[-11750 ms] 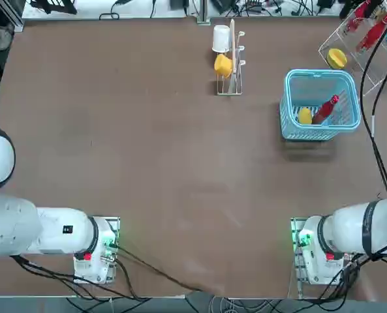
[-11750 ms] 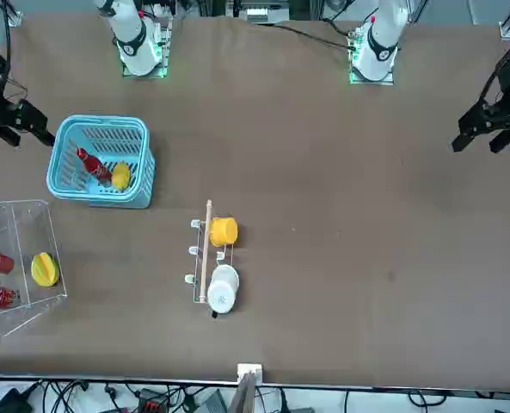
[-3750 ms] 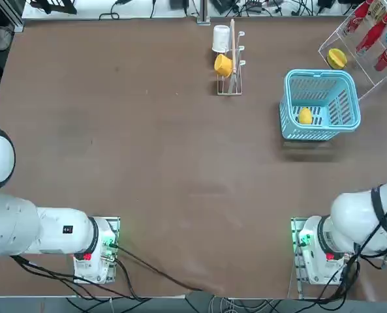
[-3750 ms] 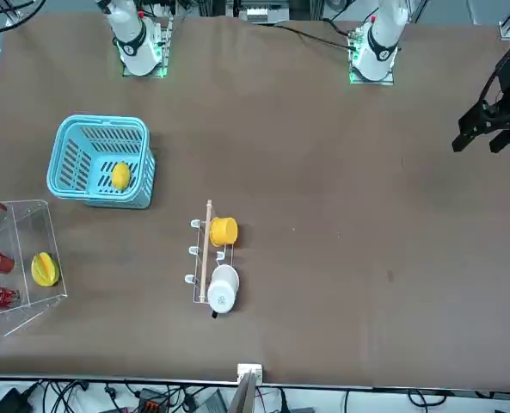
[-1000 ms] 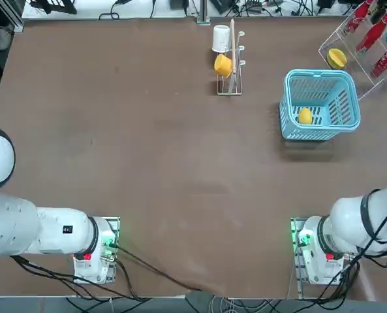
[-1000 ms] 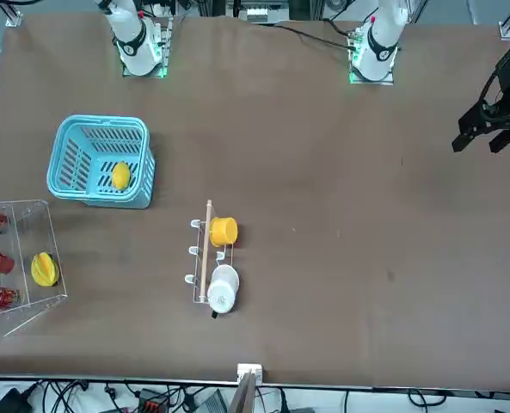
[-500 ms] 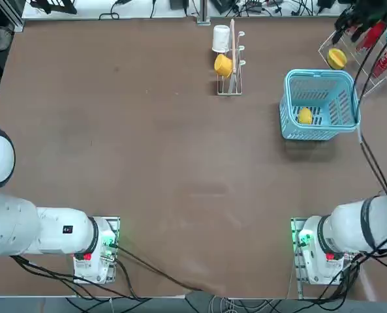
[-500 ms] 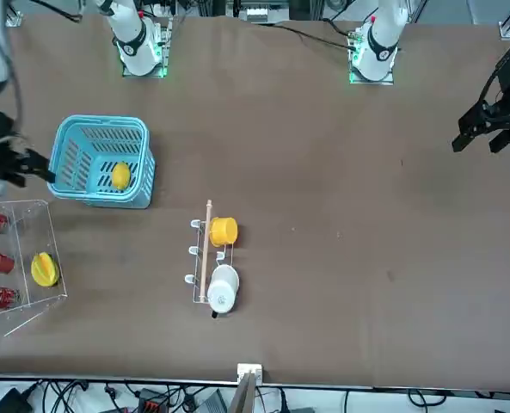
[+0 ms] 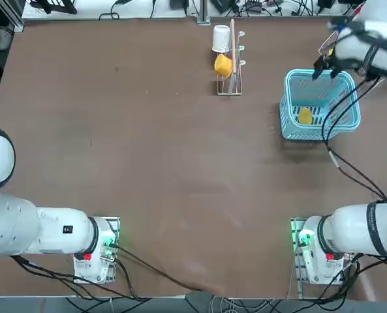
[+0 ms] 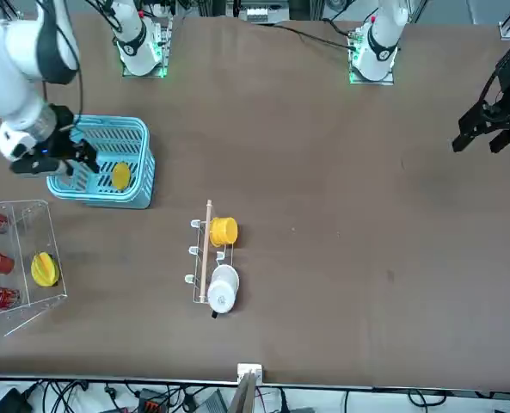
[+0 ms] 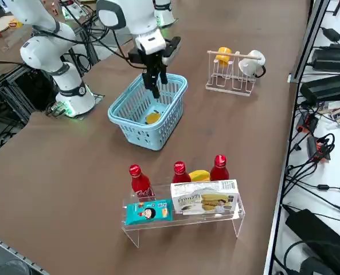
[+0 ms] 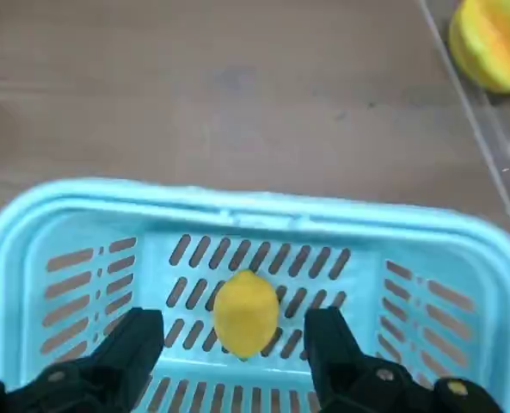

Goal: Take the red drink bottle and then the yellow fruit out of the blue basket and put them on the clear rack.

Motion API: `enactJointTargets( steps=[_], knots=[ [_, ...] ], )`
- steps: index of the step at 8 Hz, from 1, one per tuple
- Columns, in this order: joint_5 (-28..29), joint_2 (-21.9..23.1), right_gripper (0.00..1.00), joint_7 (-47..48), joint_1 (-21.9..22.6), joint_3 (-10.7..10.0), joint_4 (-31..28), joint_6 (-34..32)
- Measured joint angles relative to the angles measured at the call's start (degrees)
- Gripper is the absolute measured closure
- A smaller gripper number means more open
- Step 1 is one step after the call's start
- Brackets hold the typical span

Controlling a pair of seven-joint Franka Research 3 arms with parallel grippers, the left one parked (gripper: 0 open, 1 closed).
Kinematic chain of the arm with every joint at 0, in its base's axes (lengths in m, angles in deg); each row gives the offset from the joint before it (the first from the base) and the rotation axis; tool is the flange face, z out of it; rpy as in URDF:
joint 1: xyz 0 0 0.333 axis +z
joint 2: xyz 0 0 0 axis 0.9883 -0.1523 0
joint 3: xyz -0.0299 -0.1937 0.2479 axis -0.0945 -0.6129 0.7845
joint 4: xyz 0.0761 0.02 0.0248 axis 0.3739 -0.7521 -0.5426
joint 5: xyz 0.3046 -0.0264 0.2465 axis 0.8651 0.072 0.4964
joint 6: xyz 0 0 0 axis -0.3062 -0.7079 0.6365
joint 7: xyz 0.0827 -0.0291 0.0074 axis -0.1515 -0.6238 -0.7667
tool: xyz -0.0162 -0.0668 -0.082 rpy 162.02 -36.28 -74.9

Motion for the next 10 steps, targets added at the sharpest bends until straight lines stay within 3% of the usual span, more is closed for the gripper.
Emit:
enactJointTargets(
  steps=[6, 10],
  knots=[
    [0.0, -0.5, 0.0, 0.6, 0.1, 0.3, -17.6, 26.7],
    [0.0, -7.6, 0.0, 0.6, 0.1, 0.3, -20.8, 40.6]
  ],
)
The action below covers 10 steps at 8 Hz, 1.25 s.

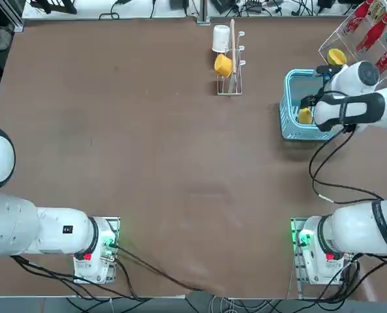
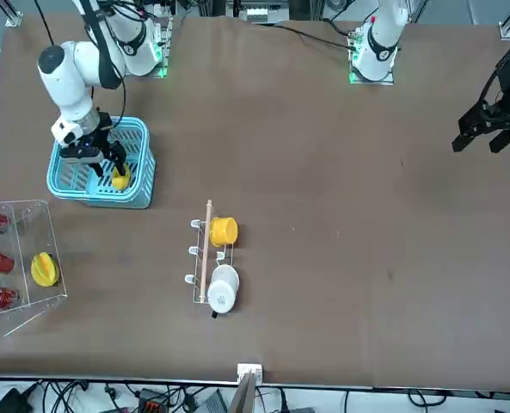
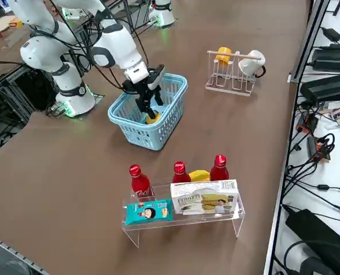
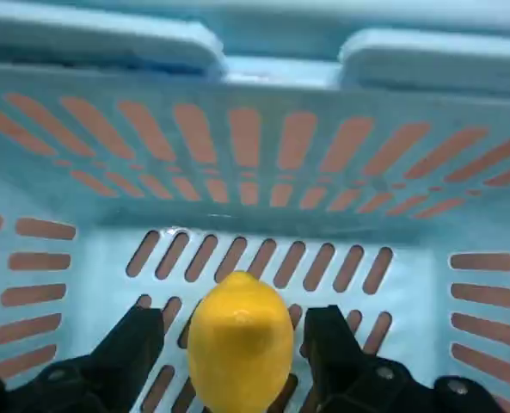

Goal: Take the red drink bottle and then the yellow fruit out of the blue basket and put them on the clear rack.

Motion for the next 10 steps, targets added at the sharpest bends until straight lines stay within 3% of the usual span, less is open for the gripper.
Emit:
enactJointTargets(
  steps=[3, 10],
  knots=[
    [0.0, -5.7, 0.0, 0.0, 0.0, 0.0, 0.1, 6.7],
    [0.0, -8.1, 0.0, 0.0, 0.4, 0.0, 0.1, 7.6]
  ],
)
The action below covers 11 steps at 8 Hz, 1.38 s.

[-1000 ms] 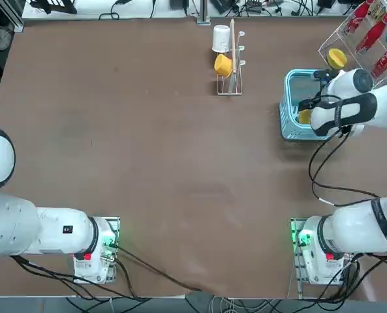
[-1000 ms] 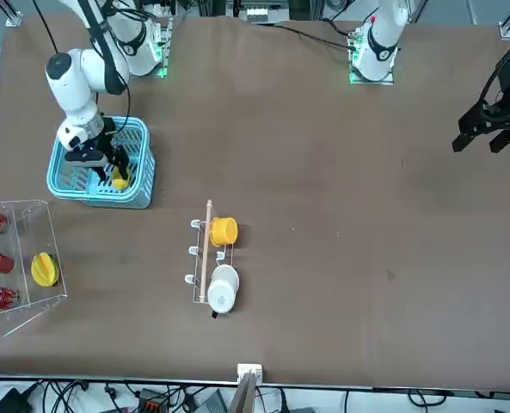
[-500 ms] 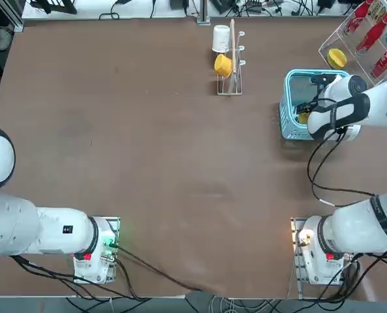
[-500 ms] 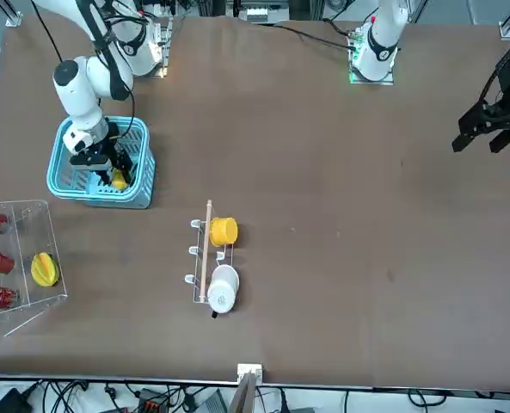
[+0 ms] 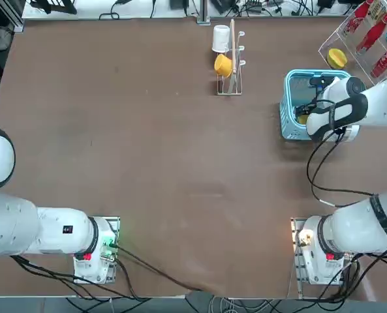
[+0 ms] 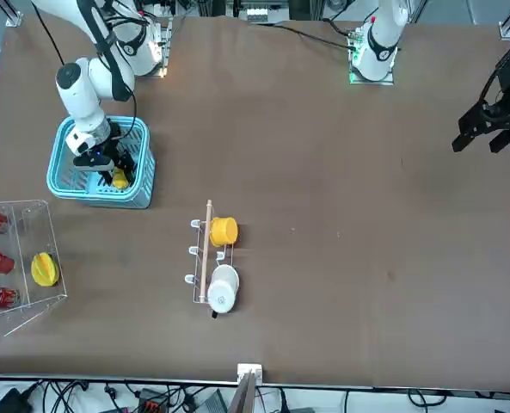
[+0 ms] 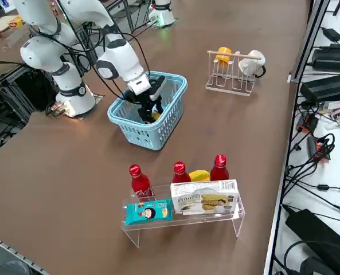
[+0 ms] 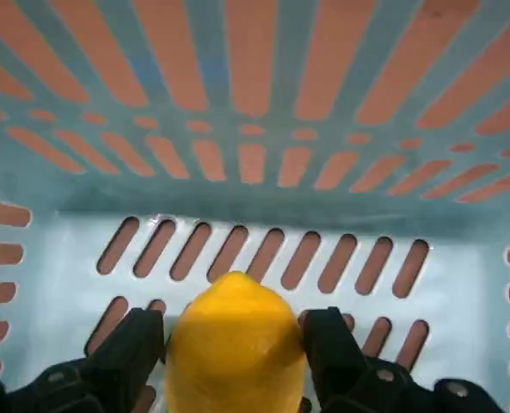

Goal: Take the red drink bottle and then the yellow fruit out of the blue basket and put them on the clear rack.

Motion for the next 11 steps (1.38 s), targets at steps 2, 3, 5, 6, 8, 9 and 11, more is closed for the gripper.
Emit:
enactJointTargets(
  steps=[2, 3, 5, 6, 8, 9, 11],
  knots=[
    [0.0, -0.3, 0.05, 0.0, 0.0, 0.0, 0.0, 0.0],
    [0.0, -0.3, 0.13, 0.0, 0.0, 0.0, 0.1, 0.0],
    [0.0, -0.3, 0.16, 0.0, 0.0, 0.0, 0.2, 0.0],
    [0.0, -0.3, 0.16, 0.0, 0.0, 0.0, 0.2, 0.0],
    [0.0, -0.3, 0.16, 0.0, 0.0, 0.0, 0.4, -0.1],
    [0.0, -0.2, 0.16, 0.0, 0.0, 0.0, 0.6, -0.5],
    [0.0, 0.5, 0.16, 0.0, 0.0, 0.0, 1.4, -3.6]
  ],
)
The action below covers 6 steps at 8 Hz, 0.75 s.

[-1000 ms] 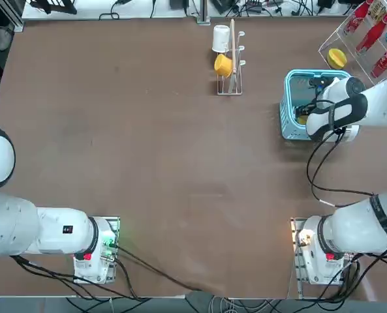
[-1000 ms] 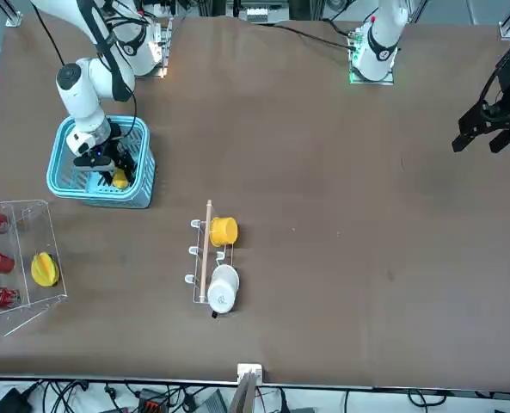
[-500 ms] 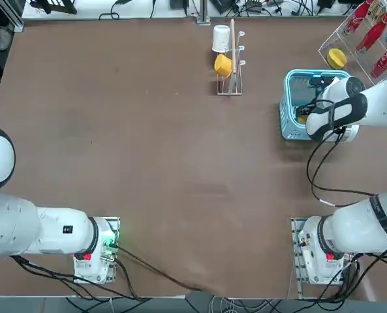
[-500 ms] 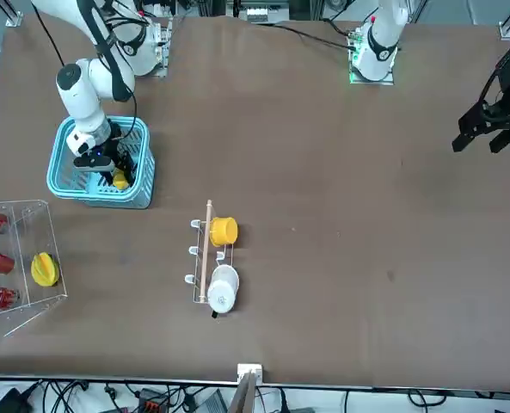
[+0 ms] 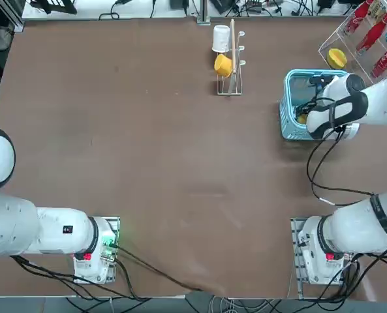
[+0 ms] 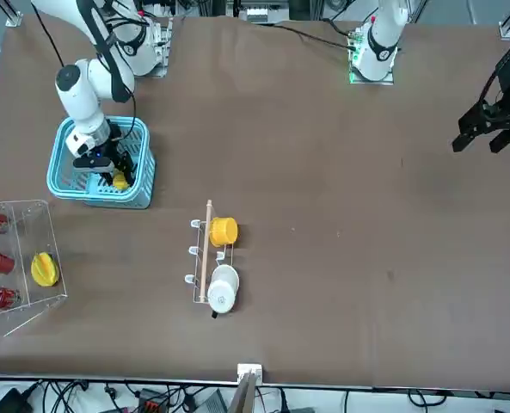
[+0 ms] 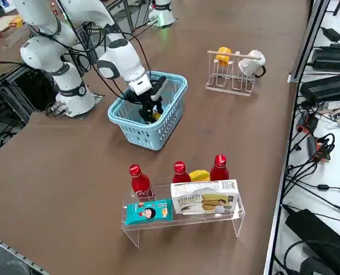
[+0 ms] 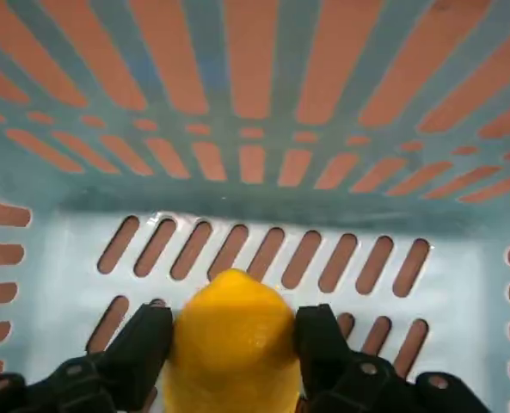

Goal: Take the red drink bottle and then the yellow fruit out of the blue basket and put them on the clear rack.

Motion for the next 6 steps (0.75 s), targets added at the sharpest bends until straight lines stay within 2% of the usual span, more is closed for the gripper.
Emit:
enactJointTargets(
  steps=[3, 6],
  knots=[
    [0.0, 2.8, 0.16, 0.0, 0.0, 0.0, 1.8, -7.0],
    [0.0, 9.0, 0.16, 0.0, 0.0, 0.0, 5.8, -20.8]
  ],
)
